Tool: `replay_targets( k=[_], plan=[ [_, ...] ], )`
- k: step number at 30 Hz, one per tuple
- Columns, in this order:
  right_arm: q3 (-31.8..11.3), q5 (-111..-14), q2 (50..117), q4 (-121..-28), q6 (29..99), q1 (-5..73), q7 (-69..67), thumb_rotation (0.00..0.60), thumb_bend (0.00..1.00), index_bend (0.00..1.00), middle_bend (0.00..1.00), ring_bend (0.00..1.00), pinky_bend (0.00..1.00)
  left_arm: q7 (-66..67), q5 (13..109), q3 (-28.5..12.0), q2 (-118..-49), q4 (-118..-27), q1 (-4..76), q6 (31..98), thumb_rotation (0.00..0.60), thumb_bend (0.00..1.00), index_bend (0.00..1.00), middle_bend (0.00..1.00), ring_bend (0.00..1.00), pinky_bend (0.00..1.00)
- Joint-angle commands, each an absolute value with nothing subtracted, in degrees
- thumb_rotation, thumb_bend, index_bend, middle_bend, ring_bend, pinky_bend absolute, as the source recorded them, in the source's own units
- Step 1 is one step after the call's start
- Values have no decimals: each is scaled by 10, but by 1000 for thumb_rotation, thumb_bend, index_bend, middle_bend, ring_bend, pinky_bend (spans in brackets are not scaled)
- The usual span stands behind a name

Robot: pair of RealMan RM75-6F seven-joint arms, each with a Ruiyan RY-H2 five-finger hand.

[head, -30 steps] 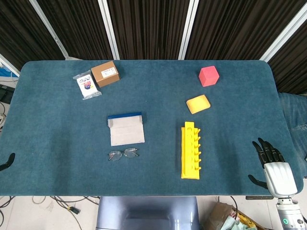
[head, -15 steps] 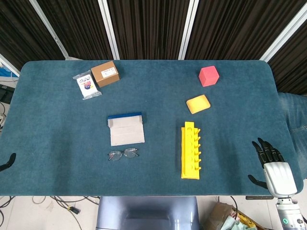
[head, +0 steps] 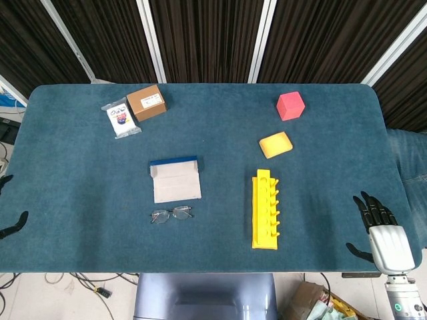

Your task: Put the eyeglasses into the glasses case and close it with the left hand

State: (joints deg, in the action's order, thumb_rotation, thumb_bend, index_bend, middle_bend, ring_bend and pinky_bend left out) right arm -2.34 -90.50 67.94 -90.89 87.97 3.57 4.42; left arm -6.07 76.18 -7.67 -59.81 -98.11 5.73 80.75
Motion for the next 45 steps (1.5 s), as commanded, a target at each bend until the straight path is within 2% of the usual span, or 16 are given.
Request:
replay_targets(
  k=[1,10,14,16,20,27,33,45],
  plan=[
    [-23,-907,679,-908,881,35,43,600,116,0,0,84,187,-34,765,-87,-583,-1016,88,773,600,305,166,0,0,0],
    [-24,-905,681,-908,881,35,46,600,116,0,0,84,187,66,663,-125,-553,-1109,217,588,600,305,231,4,0,0],
    [-24,-906,682,-907,882,35,48,600,116,0,0,85,187,133,555,-135,-585,-1114,285,529,600,305,259,11,0,0],
    [-24,-905,682,-907,881,35,48,600,117,0,0,85,187,167,513,-133,-606,-1113,310,520,600,305,274,14,0,0],
    [-25,-903,682,-907,880,35,47,600,116,0,0,84,187,250,435,-127,-658,-1115,359,551,600,305,308,24,0,0],
    [-25,-902,682,-907,878,36,47,600,117,0,0,84,187,331,368,-123,-747,-1110,402,633,600,305,344,36,0,0],
    [-25,-902,682,-907,878,36,47,600,122,0,0,85,187,378,297,-122,-818,-1091,438,665,600,305,361,40,0,0],
    [-27,-898,681,-908,875,37,45,600,124,0,0,84,187,427,266,-122,-911,-1056,472,729,600,299,412,54,0,0]
  ],
)
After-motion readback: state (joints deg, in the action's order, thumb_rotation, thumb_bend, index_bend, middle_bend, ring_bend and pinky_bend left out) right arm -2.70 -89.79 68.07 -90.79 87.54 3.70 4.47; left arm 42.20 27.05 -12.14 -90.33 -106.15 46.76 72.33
